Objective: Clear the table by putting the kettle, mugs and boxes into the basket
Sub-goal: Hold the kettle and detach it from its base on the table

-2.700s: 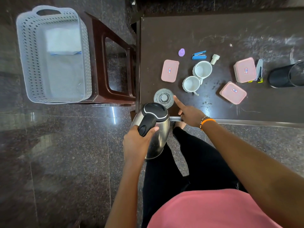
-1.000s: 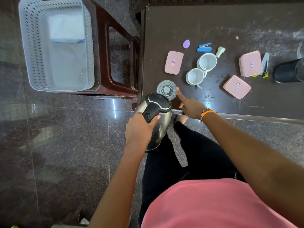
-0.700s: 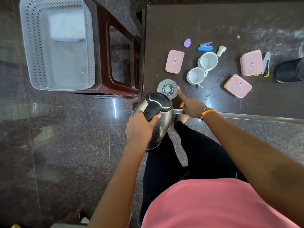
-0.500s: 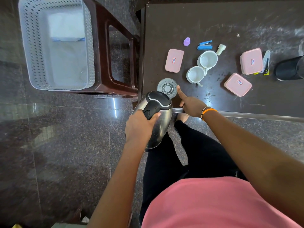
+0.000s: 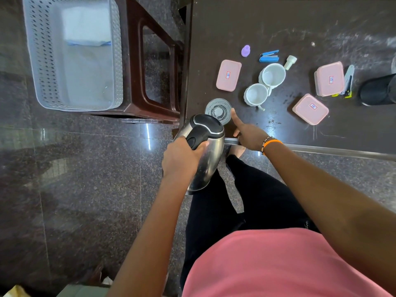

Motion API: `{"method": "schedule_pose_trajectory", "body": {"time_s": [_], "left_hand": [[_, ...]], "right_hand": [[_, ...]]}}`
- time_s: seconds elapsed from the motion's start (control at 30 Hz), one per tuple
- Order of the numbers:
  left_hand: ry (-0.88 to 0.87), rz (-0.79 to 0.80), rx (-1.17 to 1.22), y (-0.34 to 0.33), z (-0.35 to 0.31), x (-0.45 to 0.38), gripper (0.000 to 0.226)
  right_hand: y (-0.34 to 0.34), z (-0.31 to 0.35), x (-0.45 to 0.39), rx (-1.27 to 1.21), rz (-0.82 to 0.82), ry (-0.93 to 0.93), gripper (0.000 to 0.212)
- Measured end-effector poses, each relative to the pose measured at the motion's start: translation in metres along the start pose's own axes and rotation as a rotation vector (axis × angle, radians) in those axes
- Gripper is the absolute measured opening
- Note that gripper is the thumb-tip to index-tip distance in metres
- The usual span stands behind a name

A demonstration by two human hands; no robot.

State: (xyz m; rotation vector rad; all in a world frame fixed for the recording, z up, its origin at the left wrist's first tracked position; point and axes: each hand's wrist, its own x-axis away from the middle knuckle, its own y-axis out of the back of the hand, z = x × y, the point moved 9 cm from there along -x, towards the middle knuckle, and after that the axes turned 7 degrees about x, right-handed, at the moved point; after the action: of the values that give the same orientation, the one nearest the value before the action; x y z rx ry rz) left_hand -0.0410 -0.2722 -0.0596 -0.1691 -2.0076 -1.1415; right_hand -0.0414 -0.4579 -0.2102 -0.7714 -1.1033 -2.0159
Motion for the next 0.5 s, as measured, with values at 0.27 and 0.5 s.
{"method": "schedule_pose_trajectory", "body": {"time_s": [0.27, 0.5], "left_hand": [[-0.001, -0.001, -0.002, 0.0015, -0.0042, -0.0001, 0.050], [0.014, 0.006, -0.007, 0.0008, -0.0050, 0.0004, 0.052]], "right_hand": [[-0.0005, -0.0008, -0.0007, -0.005, -0.006, 0.000, 0.097], [-0.0016, -0.0003, -0.0008, -0.019, -0.007, -0.004, 0.098]]}}
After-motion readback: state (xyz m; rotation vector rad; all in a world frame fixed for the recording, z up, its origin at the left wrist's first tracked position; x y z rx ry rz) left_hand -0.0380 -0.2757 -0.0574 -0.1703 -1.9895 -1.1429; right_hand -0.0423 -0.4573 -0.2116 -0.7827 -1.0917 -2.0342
